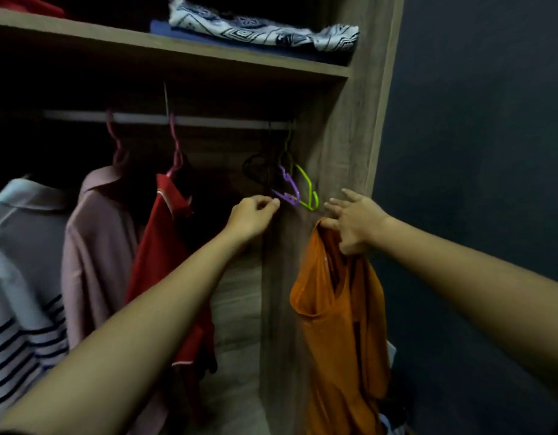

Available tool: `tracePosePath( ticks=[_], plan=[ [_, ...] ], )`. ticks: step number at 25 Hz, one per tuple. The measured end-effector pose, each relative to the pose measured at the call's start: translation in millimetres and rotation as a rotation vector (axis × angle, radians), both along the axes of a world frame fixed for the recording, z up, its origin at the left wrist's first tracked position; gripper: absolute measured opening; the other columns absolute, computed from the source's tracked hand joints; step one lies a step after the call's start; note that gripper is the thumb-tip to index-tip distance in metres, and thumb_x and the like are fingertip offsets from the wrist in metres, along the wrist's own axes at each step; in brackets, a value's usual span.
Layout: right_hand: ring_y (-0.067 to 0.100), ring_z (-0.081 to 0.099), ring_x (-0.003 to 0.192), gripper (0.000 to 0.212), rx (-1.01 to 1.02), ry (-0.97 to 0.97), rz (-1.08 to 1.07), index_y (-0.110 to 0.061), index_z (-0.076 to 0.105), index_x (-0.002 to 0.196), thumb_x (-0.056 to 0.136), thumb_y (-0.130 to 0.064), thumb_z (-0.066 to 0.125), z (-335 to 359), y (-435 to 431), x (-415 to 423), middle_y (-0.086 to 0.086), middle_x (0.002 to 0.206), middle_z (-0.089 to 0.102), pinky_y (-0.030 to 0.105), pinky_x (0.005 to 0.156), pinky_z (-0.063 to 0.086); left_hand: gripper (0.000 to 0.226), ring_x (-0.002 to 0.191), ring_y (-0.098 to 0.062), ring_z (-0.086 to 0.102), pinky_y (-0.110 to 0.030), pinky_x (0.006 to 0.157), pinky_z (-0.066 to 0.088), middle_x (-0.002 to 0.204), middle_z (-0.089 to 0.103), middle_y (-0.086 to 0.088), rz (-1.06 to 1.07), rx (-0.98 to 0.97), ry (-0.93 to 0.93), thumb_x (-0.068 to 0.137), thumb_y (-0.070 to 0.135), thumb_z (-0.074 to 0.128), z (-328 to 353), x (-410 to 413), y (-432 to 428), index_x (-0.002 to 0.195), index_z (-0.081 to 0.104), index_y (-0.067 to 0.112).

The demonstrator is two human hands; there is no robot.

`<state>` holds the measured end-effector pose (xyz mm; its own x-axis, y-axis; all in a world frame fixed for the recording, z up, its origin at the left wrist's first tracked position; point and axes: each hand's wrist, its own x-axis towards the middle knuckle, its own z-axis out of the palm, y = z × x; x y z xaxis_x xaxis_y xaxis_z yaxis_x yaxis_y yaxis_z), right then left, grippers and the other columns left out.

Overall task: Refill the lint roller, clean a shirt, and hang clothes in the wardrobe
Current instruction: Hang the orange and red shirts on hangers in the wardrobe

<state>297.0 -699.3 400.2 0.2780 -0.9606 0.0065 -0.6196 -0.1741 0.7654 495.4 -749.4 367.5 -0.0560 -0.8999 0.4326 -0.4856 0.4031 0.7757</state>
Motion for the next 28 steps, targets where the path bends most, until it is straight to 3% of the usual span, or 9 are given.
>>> tracePosePath(
  ticks=[2,5,7,9,14,19,23,25,28],
  plan=[
    [0.023,0.007,0.146,0.068,-0.034,0.042,0.044,-0.028,0.012,0.147,0.085,-0.047,0.032,-3,-6,-10,0.015,0.157,0.009,0.044,0.119,0.000,0.041,0.115,-0.030,0.057,-0.034,0.098,0.044,0.118,0.065,-0.014,0.067,-0.005,0.083,0.094,0.040,0.048,18,-21,-29,0.120,0.062,0.011],
    [0.026,0.009,0.146,0.070,-0.070,0.079,0.097,-0.026,0.010,0.148,0.085,-0.050,0.031,-7,-13,-17,0.018,0.156,0.011,0.044,0.118,0.003,0.060,0.131,-0.033,0.041,-0.033,0.106,0.033,0.140,0.046,-0.020,0.112,0.054,0.104,0.095,0.041,0.044,40,-52,-70,0.139,0.037,0.000],
    [0.026,0.009,0.146,0.070,-0.081,0.092,0.115,-0.025,0.008,0.148,0.086,-0.050,0.029,-9,-15,-19,0.019,0.156,0.011,0.044,0.117,0.002,0.072,0.137,-0.035,0.032,-0.032,0.109,0.026,0.147,0.034,-0.024,0.126,0.089,0.137,0.095,0.037,0.048,43,-72,-88,0.145,0.018,-0.004],
    [0.026,0.008,0.146,0.069,-0.081,0.091,0.109,-0.026,0.007,0.148,0.087,-0.050,0.028,-9,-17,-21,0.019,0.156,0.010,0.044,0.117,0.002,0.075,0.137,-0.035,0.033,-0.031,0.109,0.026,0.146,0.035,-0.024,0.159,0.105,0.170,0.094,0.031,0.051,42,-87,-100,0.146,0.011,-0.005],
    [0.027,0.009,0.146,0.068,-0.082,0.065,0.113,-0.026,0.009,0.148,0.087,-0.049,0.029,-8,-19,-21,0.019,0.156,0.011,0.043,0.118,0.004,0.051,0.128,-0.034,0.045,-0.033,0.103,0.035,0.135,0.050,-0.022,0.312,0.020,0.227,0.093,0.017,0.051,51,-101,-113,0.136,0.032,-0.002],
    [0.026,0.010,0.145,0.069,-0.098,0.054,0.101,-0.024,0.011,0.147,0.086,-0.050,0.030,-11,-20,-21,0.018,0.156,0.014,0.043,0.118,0.004,0.041,0.121,-0.034,0.051,-0.032,0.097,0.035,0.125,0.059,-0.020,0.331,-0.081,0.294,0.095,0.024,0.049,51,-100,-76,0.128,0.044,0.000],
    [0.024,0.008,0.146,0.071,-0.090,-0.005,0.049,-0.025,0.008,0.148,0.085,-0.050,0.029,-13,-17,-16,0.015,0.156,0.012,0.042,0.118,0.002,0.034,0.105,-0.033,0.060,-0.032,0.088,0.037,0.105,0.068,-0.017,0.342,-0.124,0.337,0.096,0.030,0.046,3,-76,-19,0.120,0.051,0.006],
    [0.022,0.008,0.146,0.071,-0.055,-0.084,0.014,-0.026,0.007,0.148,0.085,-0.048,0.032,-11,-15,-9,0.013,0.157,0.012,0.044,0.117,-0.001,0.030,0.091,-0.036,0.065,-0.037,0.084,0.048,0.090,0.070,-0.018,0.326,-0.156,0.318,0.095,0.032,0.045,-32,-51,9,0.114,0.052,0.010],
    [0.021,0.007,0.146,0.075,0.046,-0.351,-0.031,-0.024,0.008,0.148,0.083,-0.040,0.043,-10,-11,4,0.010,0.157,0.014,0.049,0.115,-0.007,0.024,0.067,-0.034,0.067,-0.044,0.070,0.055,0.071,0.067,-0.007,0.311,-0.209,0.220,0.095,0.030,0.045,-73,0,50,0.109,0.053,0.012]
  ],
)
